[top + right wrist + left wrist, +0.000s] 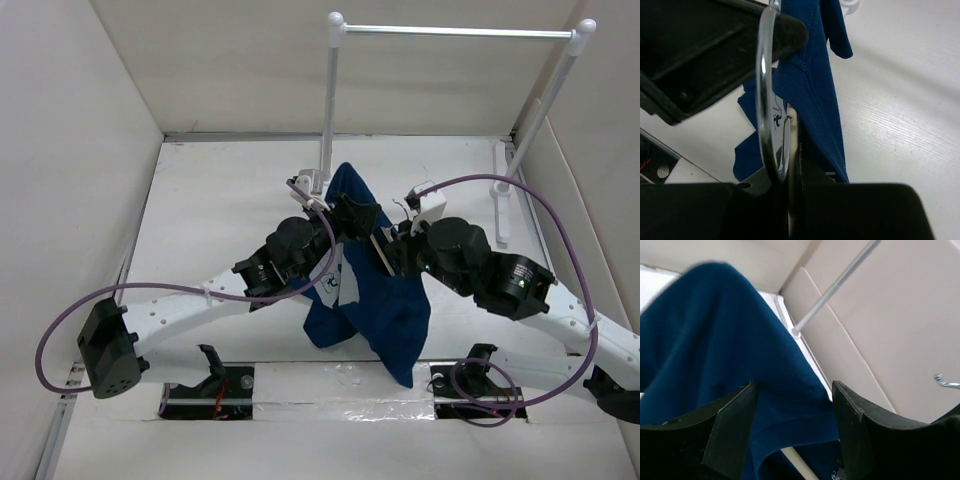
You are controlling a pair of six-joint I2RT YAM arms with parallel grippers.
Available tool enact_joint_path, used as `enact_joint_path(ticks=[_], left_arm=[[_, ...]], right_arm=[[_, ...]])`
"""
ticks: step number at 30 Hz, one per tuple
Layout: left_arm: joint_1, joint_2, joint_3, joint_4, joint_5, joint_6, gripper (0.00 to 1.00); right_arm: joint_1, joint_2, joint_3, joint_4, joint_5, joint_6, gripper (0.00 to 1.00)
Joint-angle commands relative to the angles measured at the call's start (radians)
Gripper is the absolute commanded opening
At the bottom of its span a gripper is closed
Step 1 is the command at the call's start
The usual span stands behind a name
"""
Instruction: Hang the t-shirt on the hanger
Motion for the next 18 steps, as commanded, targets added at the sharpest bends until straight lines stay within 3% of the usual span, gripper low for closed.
enact_joint_path(ticks=[1,12,16,18], left_arm=[[-0.001,0.014,0.055,0.056,0.067,-0.027,0.57],[-0.001,0.073,0.041,0.119,0.136,-0.081,0.54],[-0.001,0.065,0.009,0.157,0.154,-0.106,0.44],[-0.001,0.062,0.003,0.163,0.155,-0.113,0.31]], right_arm=[[0.023,-0.011,0.011,0.097,0.003,0.011,0.00],[0.032,0.000,0.007,0.147,0.010,0.000,0.00],[0.032,0.014,-0.001,0.176,0.021,-0.007,0.00],[0.032,0.023,-0.001,0.189,0.020,-0.013,0.00]])
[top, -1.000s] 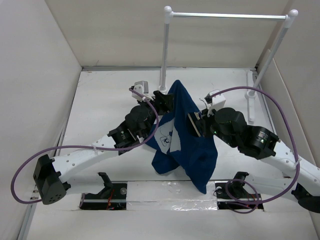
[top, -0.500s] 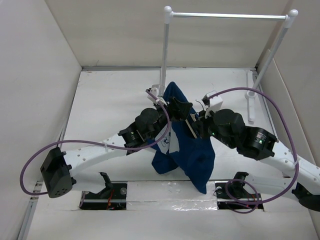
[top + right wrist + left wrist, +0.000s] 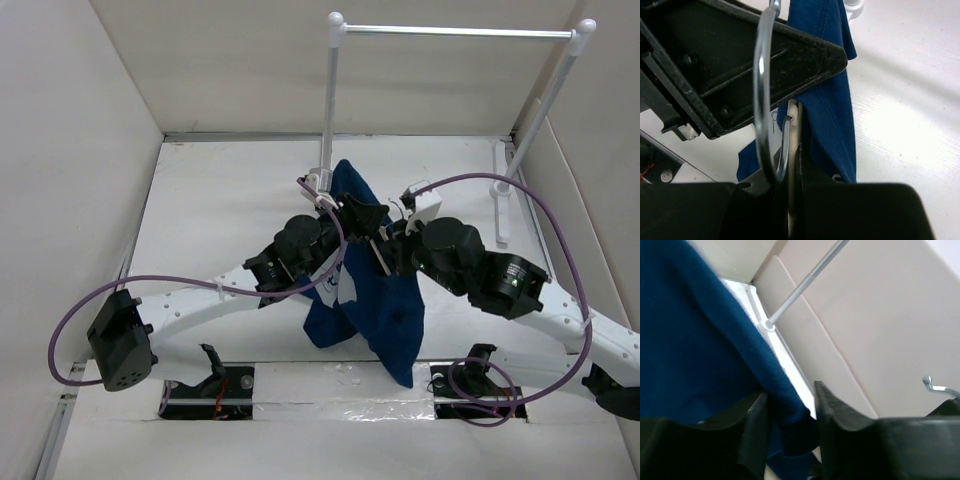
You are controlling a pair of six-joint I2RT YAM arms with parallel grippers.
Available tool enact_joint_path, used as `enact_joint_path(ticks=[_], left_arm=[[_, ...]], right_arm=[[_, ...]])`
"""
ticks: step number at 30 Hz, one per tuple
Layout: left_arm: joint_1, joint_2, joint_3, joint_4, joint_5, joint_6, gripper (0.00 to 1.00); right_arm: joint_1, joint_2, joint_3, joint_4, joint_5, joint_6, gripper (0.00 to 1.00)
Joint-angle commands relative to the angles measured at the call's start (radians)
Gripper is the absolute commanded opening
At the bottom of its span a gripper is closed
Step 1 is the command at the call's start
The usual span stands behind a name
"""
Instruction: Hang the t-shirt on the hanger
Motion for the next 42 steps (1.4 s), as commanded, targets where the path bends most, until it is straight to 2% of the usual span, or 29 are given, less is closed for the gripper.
enact_joint_path(ticks=[1,5,12,15,17,18,20,21,24,27,31,35,40,42], left_arm=[[-0.003,-0.015,-0.012,0.084,0.044,-0.029,0.26],[-0.003,-0.034,-0.025,0.090,0.035,-0.033,0.00],[-0.003,-0.109,-0.095,0.133,-0.011,-0.054,0.00],[0.052,-0.141,-0.136,0.179,0.044,-0.107,0.00],[0.061,-0.165,-0.146,0.179,0.060,-0.120,0.00],[0.073,-0.170,-0.147,0.165,0.057,-0.120,0.00],[0.084,-0.191,-0.150,0.159,0.051,-0.122,0.00],[0.093,-0.198,-0.154,0.156,0.051,-0.123,0.00],[0.119,-0.216,-0.169,0.157,0.072,-0.140,0.00],[0.150,-0.236,-0.181,0.163,0.095,-0.157,0.00],[0.176,-0.254,-0.189,0.165,0.123,-0.174,0.00],[0.176,-0.265,-0.187,0.167,0.130,-0.180,0.00],[0.176,-0.267,-0.186,0.163,0.143,-0.194,0.00],[0.176,-0.277,-0.193,0.160,0.143,-0.195,0.00]], right_arm=[[0.012,0.006,0.005,0.152,0.007,-0.021,0.00],[0.012,0.013,0.003,0.161,0.019,-0.023,0.00],[0.021,-0.006,-0.025,0.192,-0.007,-0.009,0.00],[0.021,-0.021,-0.054,0.219,-0.032,0.000,0.02],[0.030,-0.038,-0.075,0.229,-0.045,0.005,0.17],[0.031,-0.044,-0.080,0.227,-0.046,0.013,0.29],[0.041,-0.072,-0.100,0.223,-0.044,0.020,0.39],[0.050,-0.082,-0.107,0.223,-0.045,0.032,0.47],[0.069,-0.141,-0.156,0.221,-0.062,0.062,0.57],[0.081,-0.216,-0.219,0.224,-0.081,0.101,0.63],[0.110,-0.305,-0.331,0.247,-0.104,0.158,0.64],[0.130,-0.331,-0.373,0.305,-0.102,0.175,0.64],[0.141,-0.244,-0.304,0.373,-0.046,0.103,0.66],[0.141,-0.158,-0.258,0.371,-0.041,0.079,0.67]])
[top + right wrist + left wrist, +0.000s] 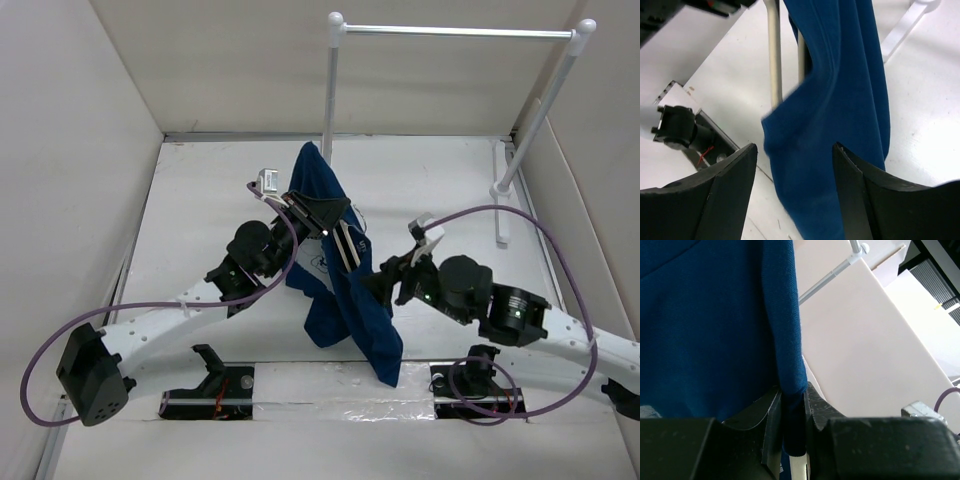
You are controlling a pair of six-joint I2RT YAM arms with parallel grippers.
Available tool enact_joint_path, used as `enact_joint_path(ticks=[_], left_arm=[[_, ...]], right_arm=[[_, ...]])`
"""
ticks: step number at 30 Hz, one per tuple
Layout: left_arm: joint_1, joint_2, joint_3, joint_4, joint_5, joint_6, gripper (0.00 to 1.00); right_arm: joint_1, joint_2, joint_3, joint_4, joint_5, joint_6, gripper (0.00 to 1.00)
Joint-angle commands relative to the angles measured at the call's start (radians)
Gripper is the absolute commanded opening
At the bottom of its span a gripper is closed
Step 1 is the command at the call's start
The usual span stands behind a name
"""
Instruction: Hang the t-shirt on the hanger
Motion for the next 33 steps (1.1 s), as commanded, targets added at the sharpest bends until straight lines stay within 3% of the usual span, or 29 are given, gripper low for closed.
enact_joint_path(ticks=[1,11,14,15,18,25,26,27,29,30,31,33], left_arm=[[0.006,-0.052,-0.007,0.084,0.010,-0.014,0.00],[0.015,-0.078,-0.007,0.055,-0.010,-0.006,0.00],[0.015,-0.070,-0.006,0.058,-0.007,-0.009,0.00],[0.015,-0.069,-0.009,0.060,-0.008,-0.010,0.00],[0.015,-0.073,-0.015,0.053,-0.016,-0.007,0.00],[0.015,-0.110,-0.030,0.000,-0.102,0.028,0.00],[0.015,-0.121,-0.026,-0.020,-0.111,0.049,0.02],[0.015,-0.127,-0.017,-0.049,-0.120,0.065,0.19],[0.015,-0.145,0.006,-0.094,-0.151,0.112,0.37],[0.015,-0.153,0.016,-0.133,-0.161,0.129,0.52],[0.015,-0.174,0.029,-0.149,-0.181,0.144,0.61],[0.015,-0.199,0.039,-0.189,-0.198,0.186,0.68]], right_arm=[[0.011,0.097,0.089,0.099,0.029,-0.048,0.67],[0.103,0.220,0.118,0.083,0.225,-0.018,0.62],[0.124,0.242,0.132,0.056,0.271,-0.010,0.42],[0.124,0.249,0.135,0.052,0.283,-0.009,0.24],[0.149,0.256,0.150,0.041,0.326,-0.007,0.02],[0.158,0.216,0.213,-0.045,0.334,-0.004,0.00],[0.158,0.210,0.228,-0.087,0.337,-0.001,0.00],[0.158,0.199,0.263,-0.112,0.345,0.005,0.00],[0.158,0.185,0.306,-0.196,0.348,0.004,0.00],[0.158,0.179,0.328,-0.227,0.348,0.007,0.00],[0.158,0.170,0.377,-0.258,0.349,0.010,0.00],[0.158,0.167,0.426,-0.360,0.360,0.016,0.00]])
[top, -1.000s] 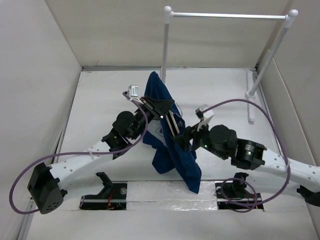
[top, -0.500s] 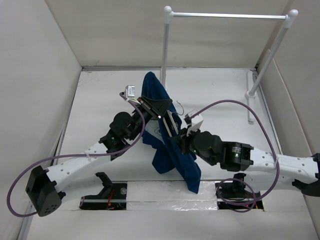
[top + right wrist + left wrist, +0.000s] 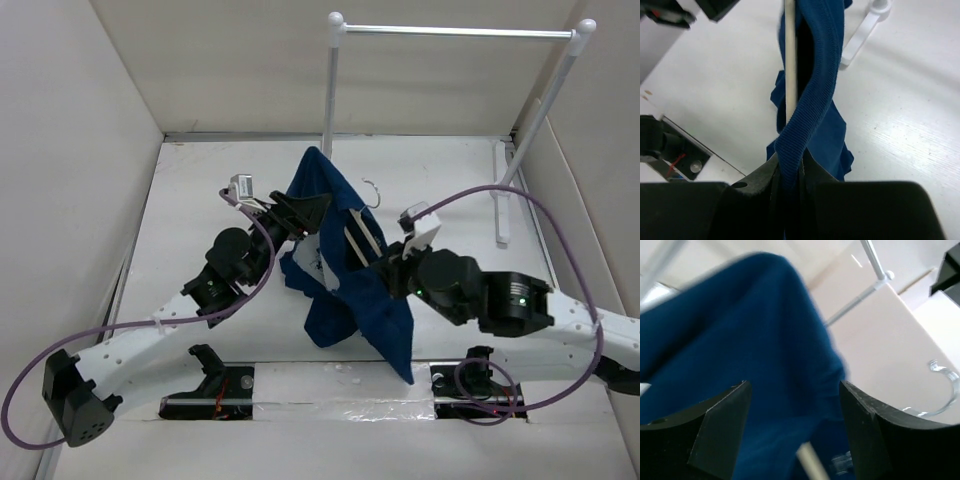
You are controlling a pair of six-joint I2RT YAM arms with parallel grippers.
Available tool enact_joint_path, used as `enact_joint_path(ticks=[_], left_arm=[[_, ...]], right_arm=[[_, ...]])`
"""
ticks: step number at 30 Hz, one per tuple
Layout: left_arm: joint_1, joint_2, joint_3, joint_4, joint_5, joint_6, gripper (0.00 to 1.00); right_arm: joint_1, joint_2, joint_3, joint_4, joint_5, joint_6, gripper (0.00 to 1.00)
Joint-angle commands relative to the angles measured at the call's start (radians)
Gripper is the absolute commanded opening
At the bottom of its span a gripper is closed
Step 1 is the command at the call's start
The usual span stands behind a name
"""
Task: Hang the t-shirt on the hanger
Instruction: Place the T-shirt on the hanger, then place the hanger at the clothesline.
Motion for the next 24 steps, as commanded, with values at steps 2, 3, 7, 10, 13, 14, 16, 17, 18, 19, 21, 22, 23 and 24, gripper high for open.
enact_joint_path(ticks=[2,3,7,10,13,14,16,17,18,19,21,22,23,24], left_arm=[[0.003,-0.101,0.063,-0.068,-0.088,0.115,0.69],[0.003,-0.135,0.056,-0.078,-0.094,0.126,0.69],[0.003,-0.171,0.033,-0.098,-0.064,0.144,0.65],[-0.009,-0.165,0.014,-0.124,-0.021,0.158,0.61],[-0.036,-0.152,-0.015,-0.145,-0.015,0.201,0.47],[-0.062,-0.145,-0.023,-0.150,-0.024,0.224,0.41],[-0.072,-0.141,-0.050,-0.156,-0.019,0.242,0.26],[-0.072,-0.143,-0.061,-0.153,0.010,0.248,0.24],[-0.072,-0.146,-0.075,-0.138,0.024,0.264,0.21],[-0.072,-0.148,-0.099,-0.131,0.036,0.270,0.21],[-0.072,-0.161,-0.125,-0.110,0.056,0.302,0.21],[-0.072,-0.166,-0.154,-0.101,0.060,0.316,0.20],[-0.072,-0.177,-0.165,-0.096,0.048,0.328,0.20],[-0.072,-0.184,-0.178,-0.092,0.039,0.353,0.21]], right_arm=[[-0.035,-0.045,0.186,-0.204,0.055,0.024,0.00],[-0.055,-0.043,0.220,-0.230,0.044,0.019,0.00],[-0.199,-0.032,0.297,-0.309,-0.026,-0.036,0.00],[-0.313,0.001,0.384,-0.346,-0.055,-0.084,0.00],[-0.444,0.056,0.470,-0.367,-0.078,-0.137,0.00],[-0.480,0.073,0.490,-0.367,-0.094,-0.153,0.00],[-0.585,0.121,0.548,-0.364,-0.126,-0.193,0.00],[-0.620,0.141,0.570,-0.366,-0.137,-0.202,0.00],[-0.653,0.158,0.590,-0.366,-0.157,-0.223,0.00],[-0.689,0.197,0.625,-0.361,-0.172,-0.234,0.00],[-0.808,0.244,0.662,-0.352,-0.236,-0.260,0.00],[-0.840,0.285,0.679,-0.346,-0.256,-0.266,0.00],[-0.867,0.300,0.705,-0.334,-0.267,-0.269,0.00],[-0.912,0.319,0.720,-0.312,-0.296,-0.272,0.00]])
